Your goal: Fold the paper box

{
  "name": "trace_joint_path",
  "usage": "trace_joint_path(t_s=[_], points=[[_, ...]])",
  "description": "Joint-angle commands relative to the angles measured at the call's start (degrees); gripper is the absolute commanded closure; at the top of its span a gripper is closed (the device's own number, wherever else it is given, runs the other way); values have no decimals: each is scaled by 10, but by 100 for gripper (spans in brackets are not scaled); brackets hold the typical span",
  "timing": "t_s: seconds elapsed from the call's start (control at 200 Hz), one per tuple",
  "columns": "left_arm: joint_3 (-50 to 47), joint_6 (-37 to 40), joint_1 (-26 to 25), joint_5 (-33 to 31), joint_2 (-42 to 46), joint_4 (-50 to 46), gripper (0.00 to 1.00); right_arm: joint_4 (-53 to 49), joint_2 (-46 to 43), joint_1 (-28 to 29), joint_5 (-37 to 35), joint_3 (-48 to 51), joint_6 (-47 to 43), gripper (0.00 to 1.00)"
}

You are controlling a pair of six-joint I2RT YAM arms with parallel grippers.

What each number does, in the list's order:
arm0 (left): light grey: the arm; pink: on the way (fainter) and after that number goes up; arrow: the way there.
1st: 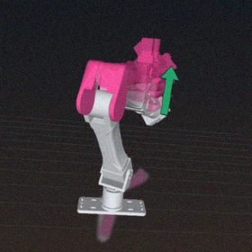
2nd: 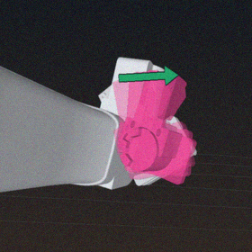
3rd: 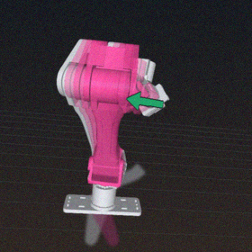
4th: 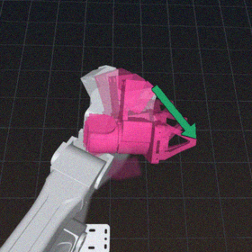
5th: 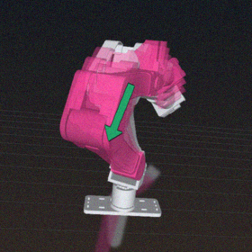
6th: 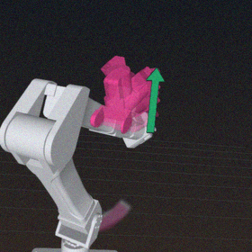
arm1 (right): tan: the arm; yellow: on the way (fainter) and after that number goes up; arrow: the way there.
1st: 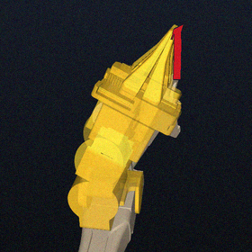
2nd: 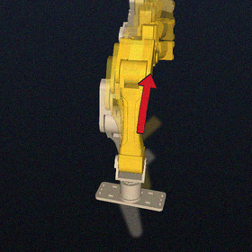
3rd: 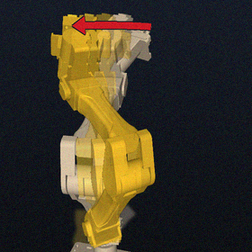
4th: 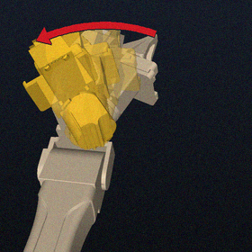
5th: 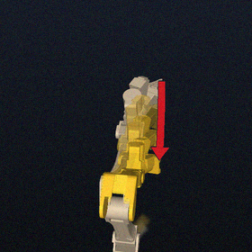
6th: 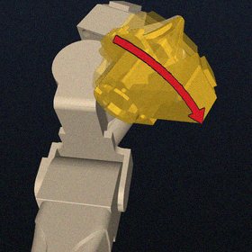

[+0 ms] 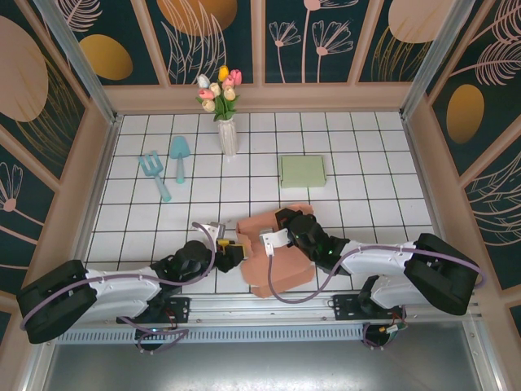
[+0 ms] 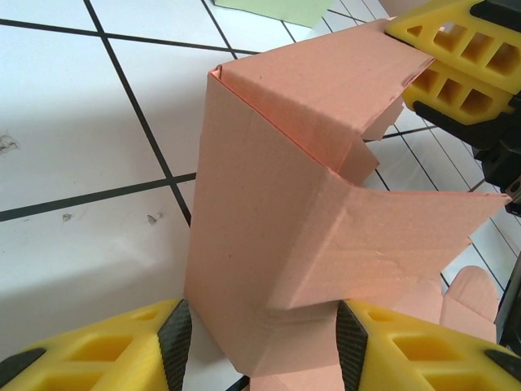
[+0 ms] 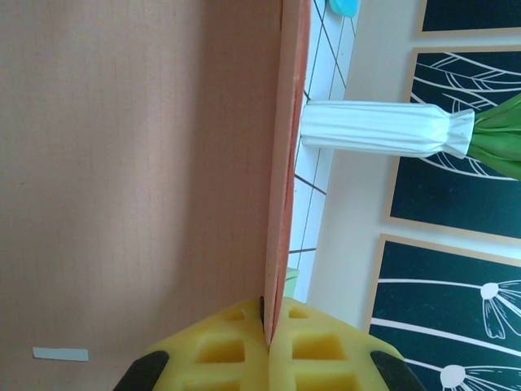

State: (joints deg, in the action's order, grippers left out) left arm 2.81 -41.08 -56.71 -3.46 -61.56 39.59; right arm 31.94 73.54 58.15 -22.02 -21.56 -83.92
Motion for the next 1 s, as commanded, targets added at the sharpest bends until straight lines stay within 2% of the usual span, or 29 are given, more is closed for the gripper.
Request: trace_joint_path(t_s=[0.0, 0.225, 0.445, 0.996], points=[[18, 12, -4, -7, 3, -4, 47, 21, 8, 9, -9, 11, -14, 100], [25, 14, -4, -26, 8, -20, 48, 53, 18, 20, -23, 13, -16, 100], [29, 22, -4, -97, 40, -63, 48, 96, 24, 26, -35, 22, -18, 100], [26, 42, -4, -100, 11, -15, 49, 163, 66, 51, -62, 38, -11, 100]])
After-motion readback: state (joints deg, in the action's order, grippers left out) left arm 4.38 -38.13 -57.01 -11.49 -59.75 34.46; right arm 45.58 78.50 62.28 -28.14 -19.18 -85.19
